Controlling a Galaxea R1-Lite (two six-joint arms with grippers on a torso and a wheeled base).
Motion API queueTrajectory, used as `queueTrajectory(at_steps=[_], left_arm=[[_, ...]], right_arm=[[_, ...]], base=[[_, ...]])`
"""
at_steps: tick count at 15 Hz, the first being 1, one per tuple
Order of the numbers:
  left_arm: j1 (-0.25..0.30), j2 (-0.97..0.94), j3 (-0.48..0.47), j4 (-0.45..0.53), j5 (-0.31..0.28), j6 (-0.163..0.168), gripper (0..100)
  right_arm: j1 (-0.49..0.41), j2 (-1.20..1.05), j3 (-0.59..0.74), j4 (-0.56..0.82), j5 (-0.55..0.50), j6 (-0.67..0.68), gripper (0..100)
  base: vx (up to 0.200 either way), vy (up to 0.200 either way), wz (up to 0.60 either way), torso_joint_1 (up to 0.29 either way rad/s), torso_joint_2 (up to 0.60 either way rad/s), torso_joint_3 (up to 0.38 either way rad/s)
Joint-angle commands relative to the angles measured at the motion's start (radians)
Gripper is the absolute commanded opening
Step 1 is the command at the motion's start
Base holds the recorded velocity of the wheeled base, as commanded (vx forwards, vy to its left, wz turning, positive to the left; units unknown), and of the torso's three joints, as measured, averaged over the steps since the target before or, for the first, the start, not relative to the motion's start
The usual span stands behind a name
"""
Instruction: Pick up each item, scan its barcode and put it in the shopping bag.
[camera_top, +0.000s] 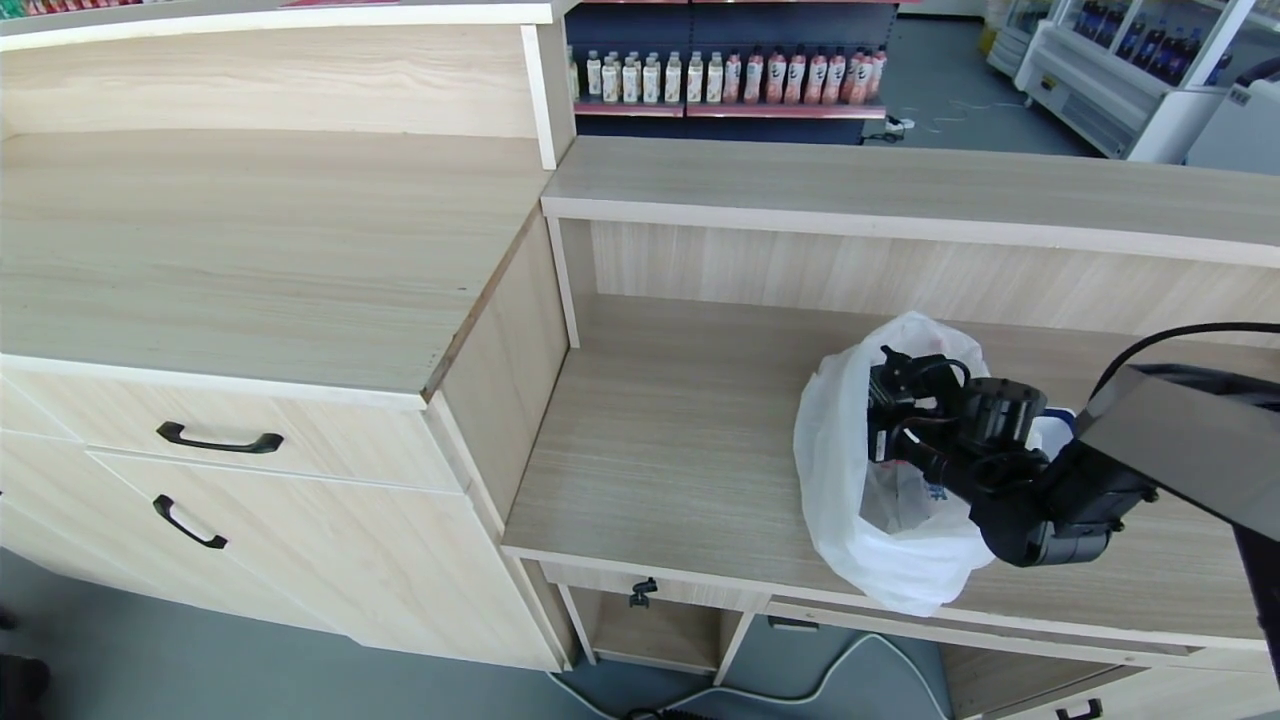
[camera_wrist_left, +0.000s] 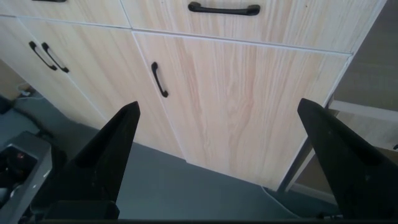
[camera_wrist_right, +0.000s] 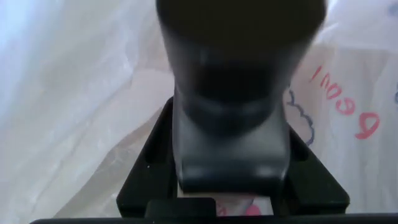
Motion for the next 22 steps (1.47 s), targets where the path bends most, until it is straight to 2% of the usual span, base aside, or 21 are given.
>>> queueTrajectory(at_steps=[1, 4, 6, 9, 11, 13, 16, 19, 22], left_arm=[[-0.002, 0.000, 0.000, -0.001, 0.000, 0.000, 100], [0.000, 0.000, 0.000, -0.001, 0.000, 0.000, 100], [0.000, 0.000, 0.000, -0.001, 0.000, 0.000, 100], [0.000, 0.000, 0.000, -0.001, 0.000, 0.000, 100], [0.000, 0.000, 0.000, -0.001, 0.000, 0.000, 100], [-0.002, 0.000, 0.000, -0.001, 0.000, 0.000, 100], [0.000, 0.000, 0.000, -0.001, 0.000, 0.000, 100], [0.000, 0.000, 0.000, -0.001, 0.000, 0.000, 100], [0.000, 0.000, 0.000, -0.001, 0.000, 0.000, 100]], right_arm=[[-0.005, -0.019, -0.021, -0.012, -0.001, 0.000, 100], [0.000, -0.129, -0.025, -0.011, -0.001, -0.028, 100], [-0.012, -0.266, 0.023, 0.018, 0.000, -0.054, 100], [-0.071, -0.519, 0.094, 0.152, 0.000, -0.057, 100], [-0.120, -0.633, 0.166, 0.169, 0.000, -0.095, 100], [-0.193, -0.688, 0.273, 0.163, 0.005, -0.198, 100], [-0.209, -0.700, 0.460, 0.160, 0.006, -0.232, 100], [-0.176, -0.732, 0.465, 0.141, 0.005, -0.225, 100], [-0.239, -0.840, 0.483, 0.144, 0.005, -0.229, 100]], base=[[0.000, 0.000, 0.00, 0.000, 0.00, 0.000], [0.000, 0.000, 0.00, 0.000, 0.00, 0.000], [0.000, 0.000, 0.00, 0.000, 0.00, 0.000], [0.000, 0.000, 0.00, 0.000, 0.00, 0.000], [0.000, 0.000, 0.00, 0.000, 0.00, 0.000], [0.000, 0.000, 0.00, 0.000, 0.00, 0.000], [0.000, 0.000, 0.00, 0.000, 0.00, 0.000], [0.000, 0.000, 0.00, 0.000, 0.00, 0.000], [0.000, 0.000, -0.20, -0.001, 0.00, 0.001]])
